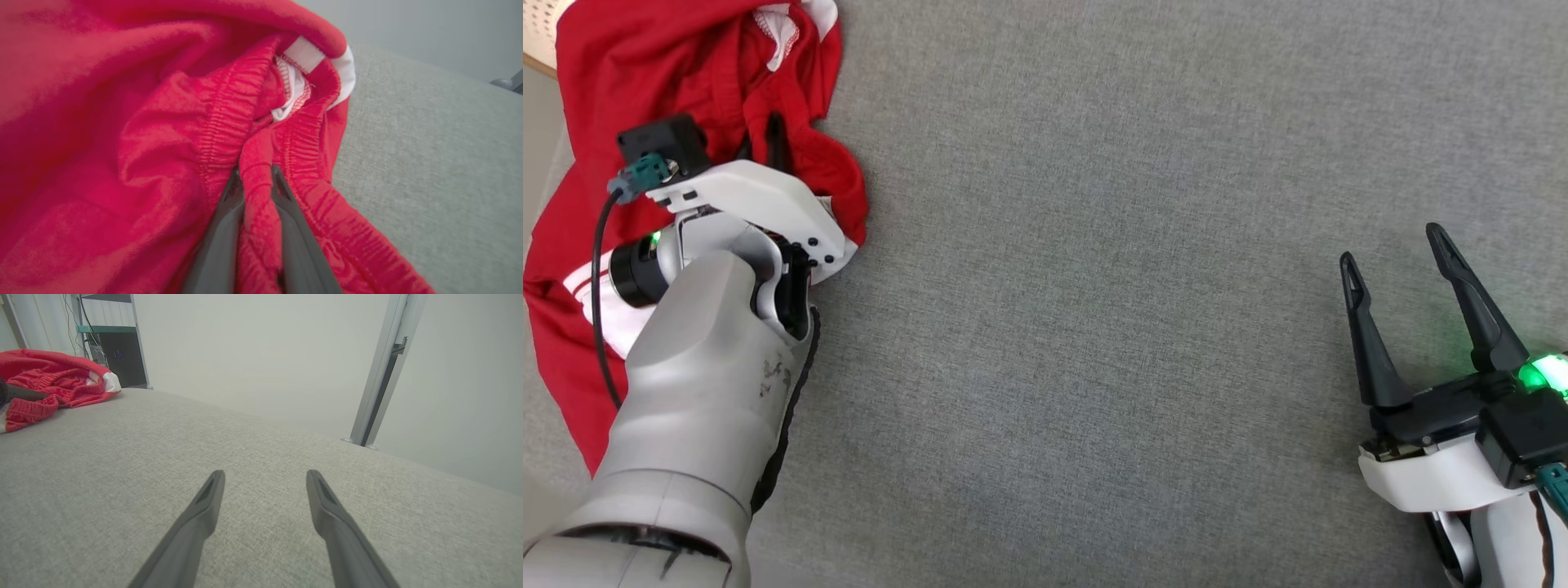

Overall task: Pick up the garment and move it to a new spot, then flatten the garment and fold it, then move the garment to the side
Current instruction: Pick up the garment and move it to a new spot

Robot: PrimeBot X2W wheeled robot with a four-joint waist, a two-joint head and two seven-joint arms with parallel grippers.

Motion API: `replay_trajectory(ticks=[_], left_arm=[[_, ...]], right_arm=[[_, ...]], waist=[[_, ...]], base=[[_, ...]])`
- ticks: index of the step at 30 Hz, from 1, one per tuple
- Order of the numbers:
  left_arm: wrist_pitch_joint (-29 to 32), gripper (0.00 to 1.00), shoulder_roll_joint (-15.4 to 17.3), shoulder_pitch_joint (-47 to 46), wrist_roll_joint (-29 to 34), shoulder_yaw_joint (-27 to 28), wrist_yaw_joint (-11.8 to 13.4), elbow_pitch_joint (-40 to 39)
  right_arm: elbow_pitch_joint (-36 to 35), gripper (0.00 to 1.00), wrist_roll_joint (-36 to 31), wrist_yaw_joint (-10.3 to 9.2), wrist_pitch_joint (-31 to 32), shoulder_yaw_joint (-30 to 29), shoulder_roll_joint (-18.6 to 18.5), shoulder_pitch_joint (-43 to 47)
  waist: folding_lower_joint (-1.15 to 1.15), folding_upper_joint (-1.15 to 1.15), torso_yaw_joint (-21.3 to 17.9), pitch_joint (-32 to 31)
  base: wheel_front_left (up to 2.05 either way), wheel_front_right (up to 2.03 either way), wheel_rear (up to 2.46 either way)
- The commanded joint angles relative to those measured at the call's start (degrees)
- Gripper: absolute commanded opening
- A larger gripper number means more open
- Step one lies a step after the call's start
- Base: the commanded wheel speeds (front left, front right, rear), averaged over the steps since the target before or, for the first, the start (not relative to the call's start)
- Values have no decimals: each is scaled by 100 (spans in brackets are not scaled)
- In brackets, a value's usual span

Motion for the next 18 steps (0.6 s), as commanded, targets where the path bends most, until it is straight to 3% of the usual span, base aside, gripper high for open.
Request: replay_trajectory(ticks=[1, 5, 12, 18], left_arm=[[-131, 0, 54, 212, -55, 61, -32, 59], [-301, 0, 210, 373, -27, 205, -158, -264], [-304, 0, 590, 1155, 529, 569, -268, -1851], [-297, 0, 804, 1763, 1033, 665, -454, -3087]], right_arm=[[113, 100, 38, -14, 15, -38, -6, 44], [148, 100, 86, -14, 10, 11, 101, 122], [324, 100, 218, -14, 9, 177, 383, 283], [445, 100, 359, -14, 9, 329, 629, 415]], waist=[[0, 0, -47, -202], [0, 0, -88, -612], [0, 0, -272, -1545], [0, 0, -685, -2321]], base=[[0, 0, 0], [0, 0, 0], [0, 0, 0], [0, 0, 0]])
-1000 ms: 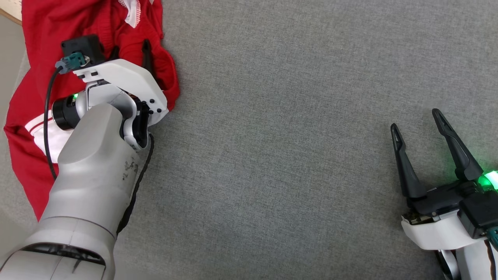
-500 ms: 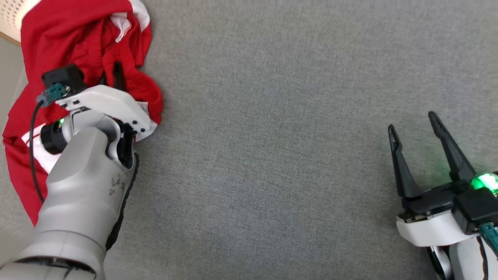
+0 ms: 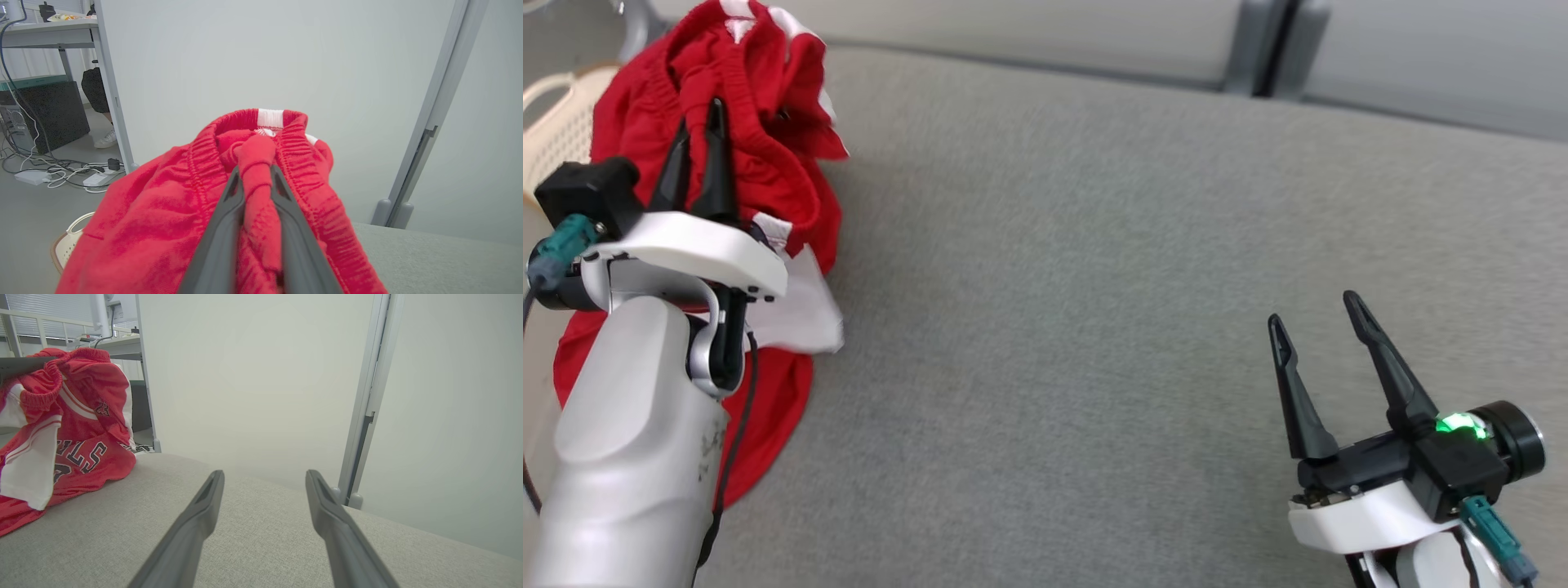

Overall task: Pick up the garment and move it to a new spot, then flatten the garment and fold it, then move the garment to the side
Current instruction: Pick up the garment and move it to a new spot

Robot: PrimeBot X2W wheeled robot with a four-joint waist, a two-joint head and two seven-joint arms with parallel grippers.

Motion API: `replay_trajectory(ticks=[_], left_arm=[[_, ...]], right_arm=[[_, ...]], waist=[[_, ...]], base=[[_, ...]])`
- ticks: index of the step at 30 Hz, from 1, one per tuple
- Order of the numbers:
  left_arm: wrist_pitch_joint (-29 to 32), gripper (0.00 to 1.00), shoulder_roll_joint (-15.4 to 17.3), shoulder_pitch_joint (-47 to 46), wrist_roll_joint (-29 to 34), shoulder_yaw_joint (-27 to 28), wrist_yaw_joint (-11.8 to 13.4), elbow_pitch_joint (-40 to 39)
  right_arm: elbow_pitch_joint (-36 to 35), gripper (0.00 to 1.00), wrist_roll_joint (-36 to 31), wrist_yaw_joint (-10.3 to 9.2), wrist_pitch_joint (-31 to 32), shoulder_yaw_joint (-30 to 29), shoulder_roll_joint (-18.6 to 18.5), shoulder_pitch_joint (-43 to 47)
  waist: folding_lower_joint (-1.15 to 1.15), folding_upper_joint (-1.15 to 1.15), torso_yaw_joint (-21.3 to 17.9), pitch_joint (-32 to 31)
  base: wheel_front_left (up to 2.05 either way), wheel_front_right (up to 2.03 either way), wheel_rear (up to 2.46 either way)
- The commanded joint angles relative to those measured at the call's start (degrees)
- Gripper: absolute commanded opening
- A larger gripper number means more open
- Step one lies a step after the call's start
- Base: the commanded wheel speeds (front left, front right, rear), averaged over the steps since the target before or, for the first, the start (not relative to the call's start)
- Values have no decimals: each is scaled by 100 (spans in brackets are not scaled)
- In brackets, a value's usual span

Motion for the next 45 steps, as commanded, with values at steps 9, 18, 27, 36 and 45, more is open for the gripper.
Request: replay_trajectory(ticks=[9, 18, 27, 36, 45], left_arm=[[31, 0, 109, 679, 504, -433, -146, -1428], [192, 0, -18, 606, 1042, -1292, -284, -2429], [153, 0, -239, 416, 1361, -2165, -484, -2178], [21, 0, -481, 919, 1220, -3105, -590, -1085], [-22, 100, -754, 1341, 1042, -3317, -506, -1028]], right_arm=[[-36, 100, 125, -14, -5, -101, 154, 104], [-228, 100, 329, -14, -5, -386, 174, -60], [-340, 100, 546, -13, -5, -551, 178, -88], [-331, 100, 573, -13, -5, -508, 176, -186], [-210, 100, 434, -13, -5, -393, 174, -120]], waist=[[0, 0, -1435, -964], [0, 0, -3045, -648], [0, 0, -3558, -230], [0, 0, -3263, -23], [0, 0, -2699, -143]], base=[[0, 0, 0], [0, 0, 0], [0, 0, 0], [0, 0, 0], [0, 0, 0]])
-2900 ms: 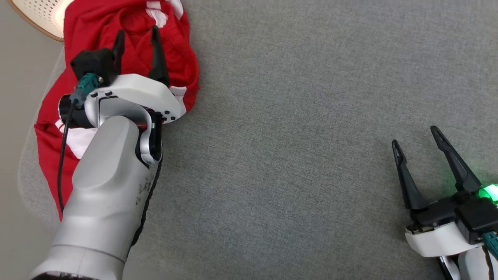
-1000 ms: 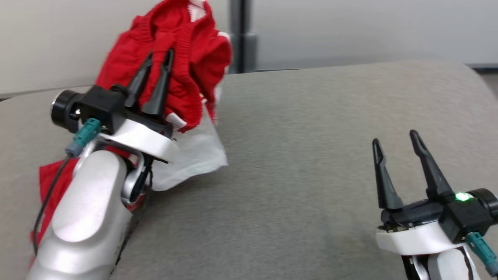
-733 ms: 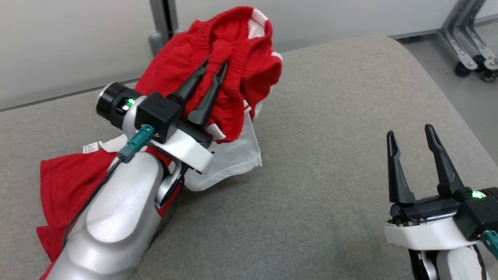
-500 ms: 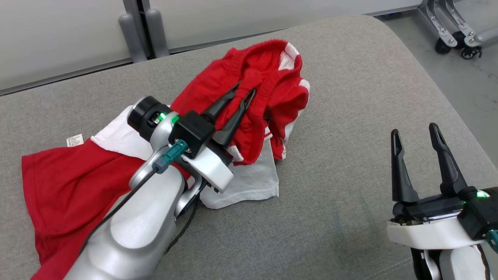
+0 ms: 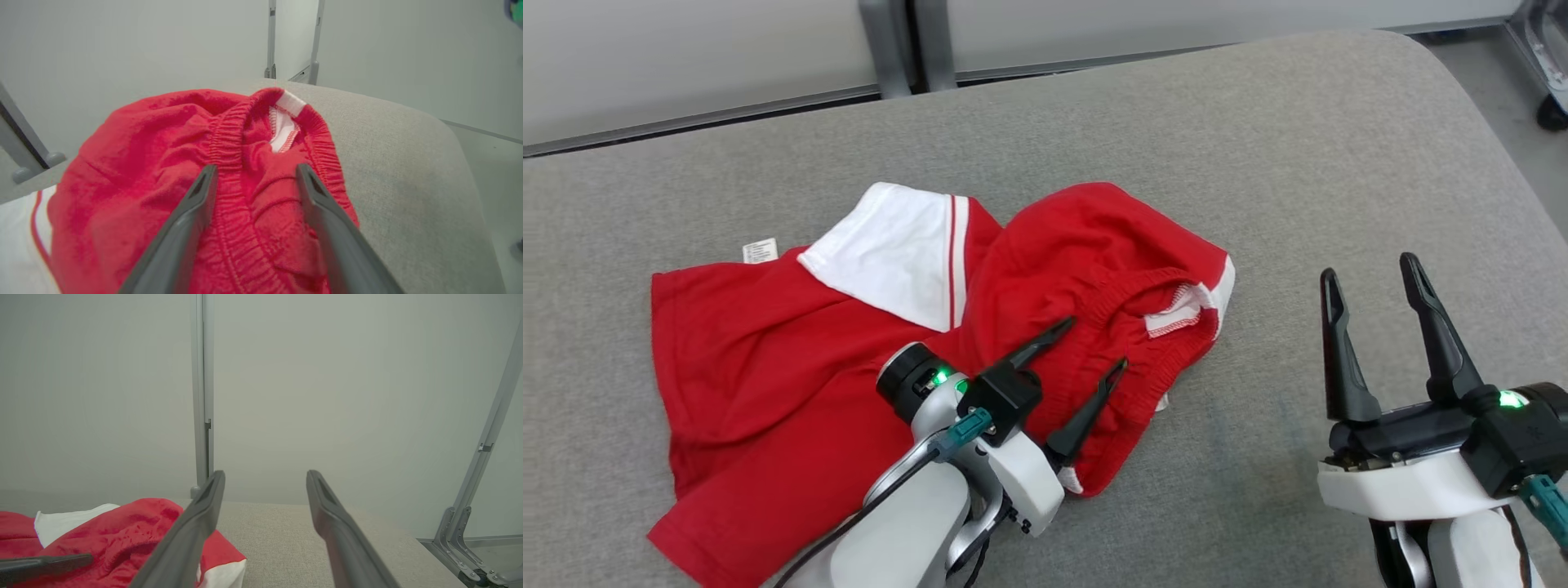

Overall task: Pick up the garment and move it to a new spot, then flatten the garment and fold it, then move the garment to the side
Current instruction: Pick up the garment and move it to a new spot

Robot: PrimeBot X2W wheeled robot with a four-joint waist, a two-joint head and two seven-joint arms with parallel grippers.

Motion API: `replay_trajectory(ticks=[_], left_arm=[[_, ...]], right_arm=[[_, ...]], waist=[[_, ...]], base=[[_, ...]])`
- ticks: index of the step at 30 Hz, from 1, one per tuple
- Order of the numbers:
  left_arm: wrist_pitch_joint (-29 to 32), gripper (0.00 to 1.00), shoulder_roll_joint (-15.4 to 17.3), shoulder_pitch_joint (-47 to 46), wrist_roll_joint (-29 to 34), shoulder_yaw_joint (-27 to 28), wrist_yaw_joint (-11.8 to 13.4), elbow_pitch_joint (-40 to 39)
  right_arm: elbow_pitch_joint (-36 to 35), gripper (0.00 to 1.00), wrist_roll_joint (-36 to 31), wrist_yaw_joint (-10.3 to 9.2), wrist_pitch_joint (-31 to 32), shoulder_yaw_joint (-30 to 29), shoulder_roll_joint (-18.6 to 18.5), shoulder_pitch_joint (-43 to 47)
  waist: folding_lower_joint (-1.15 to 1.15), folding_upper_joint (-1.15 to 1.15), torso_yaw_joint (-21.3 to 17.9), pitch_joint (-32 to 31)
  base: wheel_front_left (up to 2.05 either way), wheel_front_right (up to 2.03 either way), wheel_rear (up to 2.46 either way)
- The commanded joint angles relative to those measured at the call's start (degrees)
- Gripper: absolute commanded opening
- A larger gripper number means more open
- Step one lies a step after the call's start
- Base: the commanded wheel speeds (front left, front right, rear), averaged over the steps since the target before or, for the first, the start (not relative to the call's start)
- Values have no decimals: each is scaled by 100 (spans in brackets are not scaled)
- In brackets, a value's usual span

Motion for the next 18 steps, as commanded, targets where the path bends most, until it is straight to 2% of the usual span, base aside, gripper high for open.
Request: replay_trajectory(ticks=[1, 4, 5, 11, 14, 18], left_arm=[[-26, 100, 1, 146, -38, 189, 112, -203], [-27, 100, -17, 528, -65, 644, 384, -722], [-27, 100, -17, 528, -65, 644, 384, -722], [-28, 100, 31, 1641, 2, 1657, 806, -1745], [-28, 100, -1, 2145, 55, 2142, 920, -2119], [-17, 100, -43, 2703, 151, 2597, 949, -2315]], right_arm=[[39, 100, -54, -12, -6, 30, -8, 57], [86, 100, -55, -13, -6, 122, -11, 115], [86, 100, -55, -13, -6, 122, -11, 115], [158, 100, -73, -13, -6, 165, -10, 314], [193, 100, -95, -12, -6, 112, -10, 459], [258, 100, -105, -12, -6, 114, -9, 687]], waist=[[0, 0, 216, -150], [0, 0, 401, -350], [0, 0, 401, -350], [0, 0, 836, -758], [0, 0, 1064, -954], [0, 0, 1305, -1190]], base=[[0, 0, 0], [0, 0, 0], [0, 0, 0], [0, 0, 0], [0, 0, 0], [0, 0, 0]])
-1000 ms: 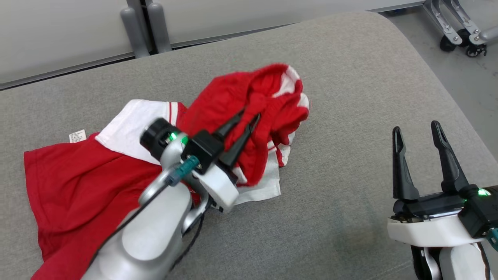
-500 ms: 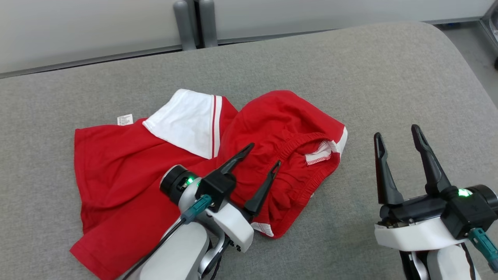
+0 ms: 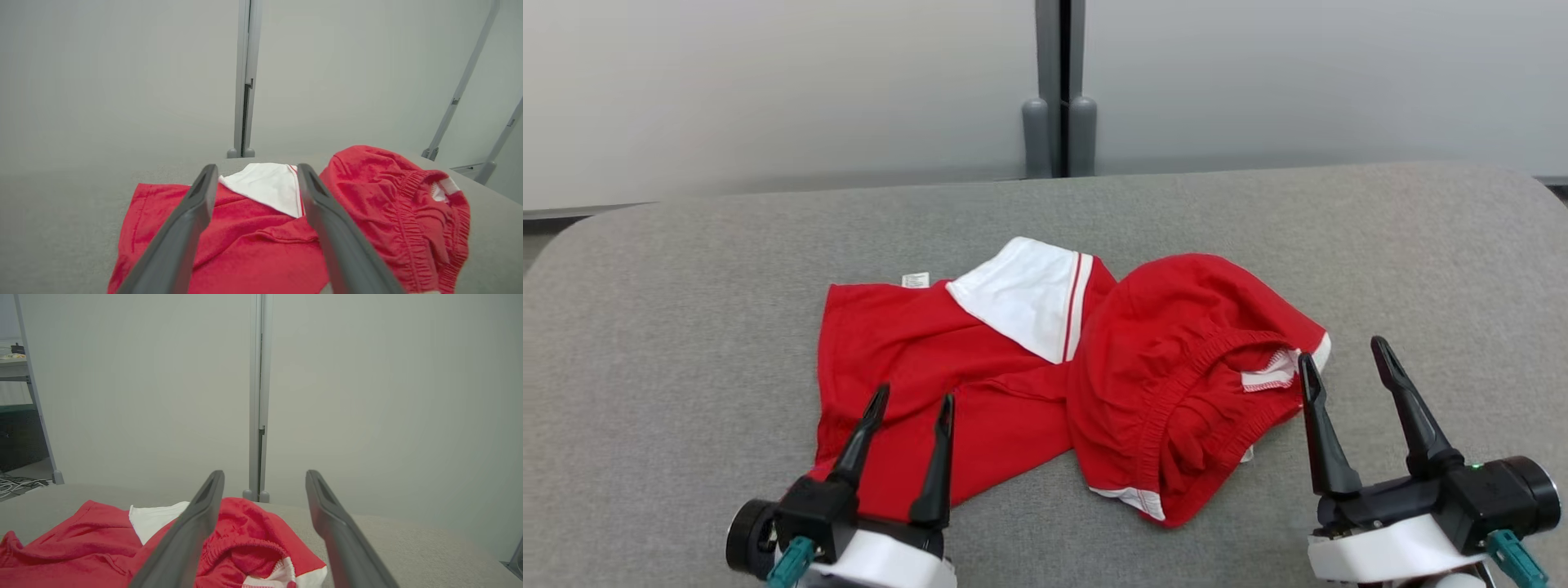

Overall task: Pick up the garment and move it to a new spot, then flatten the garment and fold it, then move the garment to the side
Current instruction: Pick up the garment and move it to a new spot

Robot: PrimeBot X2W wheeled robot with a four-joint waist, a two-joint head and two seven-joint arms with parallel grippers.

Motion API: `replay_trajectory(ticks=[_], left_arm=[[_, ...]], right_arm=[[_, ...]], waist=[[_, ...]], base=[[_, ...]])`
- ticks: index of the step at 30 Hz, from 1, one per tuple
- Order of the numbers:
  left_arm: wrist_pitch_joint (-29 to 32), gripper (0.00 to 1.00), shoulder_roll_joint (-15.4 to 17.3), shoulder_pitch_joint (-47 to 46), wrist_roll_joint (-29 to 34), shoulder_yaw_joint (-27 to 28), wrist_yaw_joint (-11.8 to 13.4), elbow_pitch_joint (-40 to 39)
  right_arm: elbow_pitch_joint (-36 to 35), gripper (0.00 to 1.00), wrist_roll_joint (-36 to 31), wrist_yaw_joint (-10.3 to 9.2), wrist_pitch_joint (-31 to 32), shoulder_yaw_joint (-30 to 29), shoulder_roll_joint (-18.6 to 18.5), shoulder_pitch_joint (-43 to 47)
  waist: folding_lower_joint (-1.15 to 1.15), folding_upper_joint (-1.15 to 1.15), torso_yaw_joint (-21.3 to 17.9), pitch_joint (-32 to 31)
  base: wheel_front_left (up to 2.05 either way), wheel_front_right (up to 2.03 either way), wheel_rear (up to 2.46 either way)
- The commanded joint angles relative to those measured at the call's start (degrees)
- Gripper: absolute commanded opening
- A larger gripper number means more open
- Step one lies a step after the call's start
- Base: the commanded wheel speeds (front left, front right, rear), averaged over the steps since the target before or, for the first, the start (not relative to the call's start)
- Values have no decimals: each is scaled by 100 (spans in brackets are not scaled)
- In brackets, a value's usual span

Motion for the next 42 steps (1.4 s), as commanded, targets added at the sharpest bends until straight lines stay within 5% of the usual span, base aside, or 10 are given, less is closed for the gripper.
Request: replay_trajectory(ticks=[1, 13, 22, 34, 39, 40, 42], left_arm=[[0, 100, 10, 64, 41, 44, -15, 3], [0, 100, -44, -106, 182, 217, -384, 1063], [251, 100, -51, -1738, -3, -233, -777, 2851], [955, 100, 16, -3123, 217, -750, -909, 4633], [701, 100, 13, -3398, 287, -847, -863, 5017], [658, 7, 8, -3439, 309, -913, -877, 5204], [530, 0, 0, -3479, 265, -940, -897, 5316]], right_arm=[[11, 100, -23, -12, -5, 2, -10, 56], [32, 100, -93, -13, -5, 142, -12, 106], [-150, 100, -258, -12, -5, 11, -18, -163], [-405, 100, -181, -12, -5, -142, -21, -581], [-433, 100, -143, -12, -5, -183, -15, -680], [-428, 100, -134, -12, -5, -183, -13, -692], [-418, 100, -83, -12, -5, -180, -11, -692]], waist=[[0, 0, 221, -215], [0, 0, 213, -258], [0, 0, -112, 572], [0, 0, -519, 1338], [0, 0, -607, 1514], [0, 0, -625, 1532], [0, 0, -637, 1528]], base=[[0, 0, 0], [0, 0, 0], [0, 0, 0], [0, 0, 0], [0, 0, 0], [0, 0, 0], [0, 0, 0]])
